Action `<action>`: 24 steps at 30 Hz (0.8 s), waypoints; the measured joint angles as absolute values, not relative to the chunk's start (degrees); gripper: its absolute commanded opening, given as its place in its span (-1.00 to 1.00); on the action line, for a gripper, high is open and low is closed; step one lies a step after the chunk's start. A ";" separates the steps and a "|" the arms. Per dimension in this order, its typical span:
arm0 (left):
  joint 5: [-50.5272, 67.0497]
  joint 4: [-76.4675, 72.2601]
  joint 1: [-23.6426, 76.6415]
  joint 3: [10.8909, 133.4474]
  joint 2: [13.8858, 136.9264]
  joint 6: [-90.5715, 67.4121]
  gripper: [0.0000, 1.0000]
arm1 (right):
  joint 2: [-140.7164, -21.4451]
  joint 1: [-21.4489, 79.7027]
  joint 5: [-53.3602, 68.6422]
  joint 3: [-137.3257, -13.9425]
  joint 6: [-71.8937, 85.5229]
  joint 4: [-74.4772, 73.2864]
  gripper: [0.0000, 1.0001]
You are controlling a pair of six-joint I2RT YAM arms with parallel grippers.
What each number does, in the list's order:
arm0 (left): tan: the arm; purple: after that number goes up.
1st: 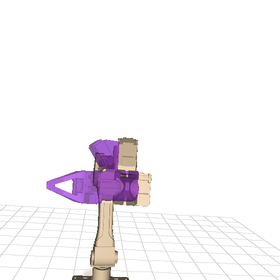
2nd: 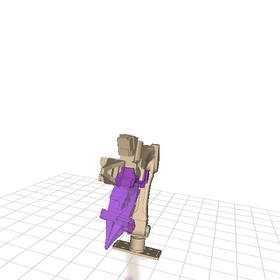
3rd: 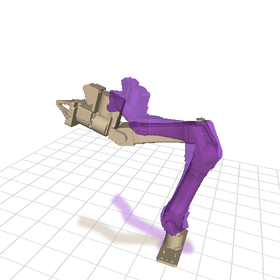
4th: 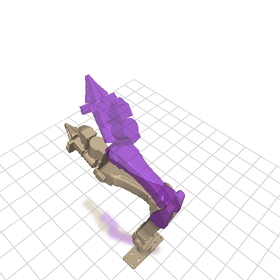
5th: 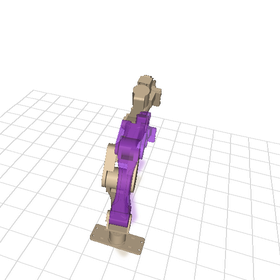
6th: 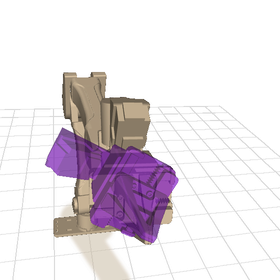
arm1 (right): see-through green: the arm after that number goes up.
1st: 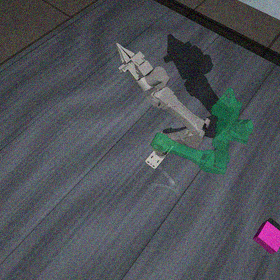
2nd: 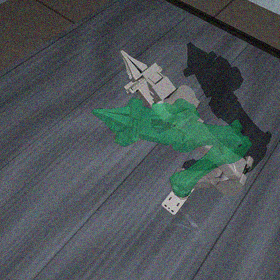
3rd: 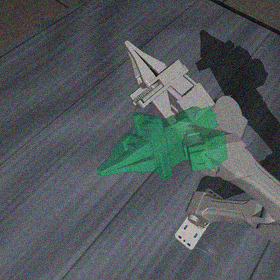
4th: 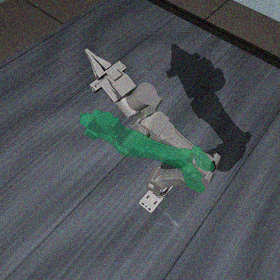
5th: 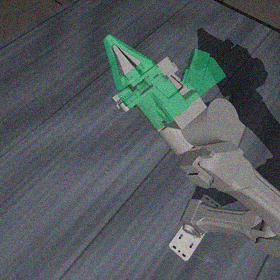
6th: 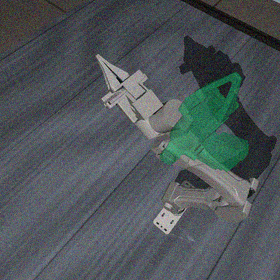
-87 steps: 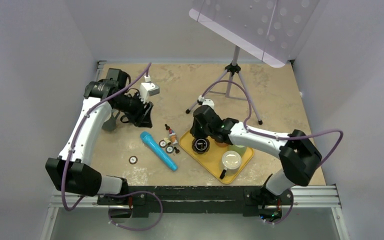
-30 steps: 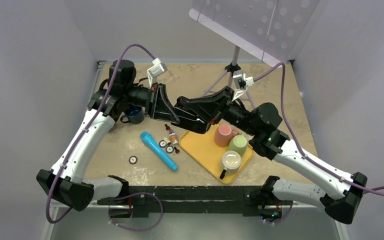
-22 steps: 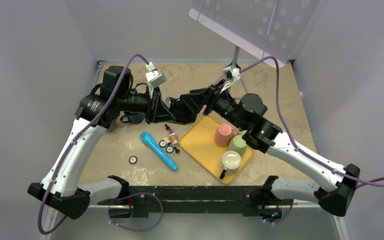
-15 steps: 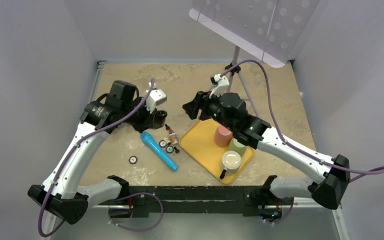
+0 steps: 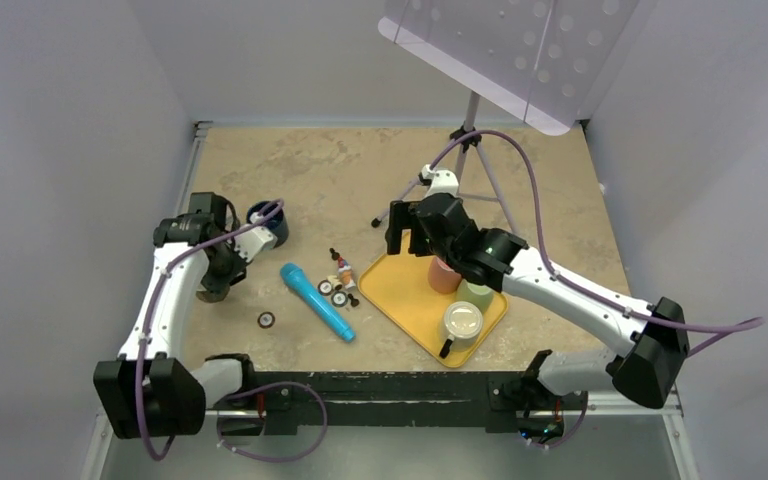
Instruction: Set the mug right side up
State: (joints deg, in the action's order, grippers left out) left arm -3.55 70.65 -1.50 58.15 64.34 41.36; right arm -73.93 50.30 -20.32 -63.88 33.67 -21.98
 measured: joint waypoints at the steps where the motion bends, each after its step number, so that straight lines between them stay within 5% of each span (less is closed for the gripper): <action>1: -3.79 69.71 -3.11 57.67 65.60 42.30 -1.00 | -74.17 50.30 -21.15 -63.90 34.13 -23.24 0.97; 14: -3.09 59.92 -13.87 55.20 76.25 49.15 -1.00 | -80.18 41.93 -28.05 -65.12 41.67 -35.92 0.94; 19: -2.50 59.35 -14.28 55.16 76.29 49.52 -0.39 | -80.07 40.42 -29.21 -63.79 42.96 -37.01 0.97; 24: -1.23 58.72 -14.79 55.16 76.38 50.57 -0.11 | -79.33 40.07 -30.72 -61.63 45.34 -37.17 0.93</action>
